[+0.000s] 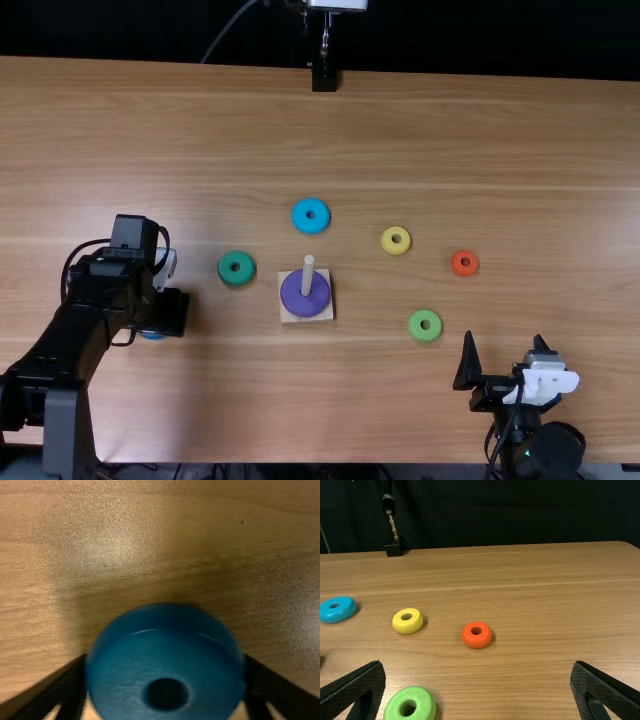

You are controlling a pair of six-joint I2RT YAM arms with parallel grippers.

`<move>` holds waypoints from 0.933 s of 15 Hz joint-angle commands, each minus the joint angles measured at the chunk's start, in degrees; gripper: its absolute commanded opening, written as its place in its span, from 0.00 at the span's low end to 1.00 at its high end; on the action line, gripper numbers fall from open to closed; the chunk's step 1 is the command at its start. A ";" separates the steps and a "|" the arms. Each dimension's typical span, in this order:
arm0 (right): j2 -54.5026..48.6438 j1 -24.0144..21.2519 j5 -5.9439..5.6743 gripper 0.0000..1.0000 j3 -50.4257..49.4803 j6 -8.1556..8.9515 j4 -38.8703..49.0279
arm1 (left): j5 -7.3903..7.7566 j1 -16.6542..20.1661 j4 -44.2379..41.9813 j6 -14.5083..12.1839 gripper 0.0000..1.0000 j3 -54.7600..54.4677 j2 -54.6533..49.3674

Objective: Build the Hanoi tower: stack the rings onto the peg from bottom to top in this color order: purple, dark blue, light blue, dark green, light green, yellow, orange.

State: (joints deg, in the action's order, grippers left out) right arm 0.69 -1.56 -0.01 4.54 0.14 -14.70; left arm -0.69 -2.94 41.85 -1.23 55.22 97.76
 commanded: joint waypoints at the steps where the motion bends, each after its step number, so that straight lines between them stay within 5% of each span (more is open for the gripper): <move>1: -0.69 -0.55 -0.52 1.00 -3.66 0.07 -3.93 | 1.43 0.39 0.34 0.39 0.00 -1.34 1.30; 5: -0.69 -0.55 -0.52 1.00 -3.66 0.07 -3.93 | 1.43 0.30 2.45 0.50 0.00 0.85 0.15; 11: -0.69 -0.55 -0.52 1.00 -3.66 0.07 -3.93 | 1.43 -0.75 21.33 0.92 0.00 19.75 -0.90; 14: -0.69 -0.55 -0.52 1.00 -3.66 0.07 -3.93 | 1.32 -4.27 31.14 5.88 0.00 29.86 -0.81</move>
State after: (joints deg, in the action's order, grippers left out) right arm 0.69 -1.54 -0.01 4.54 0.10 -14.68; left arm 0.23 -6.04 73.03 2.11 82.78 97.76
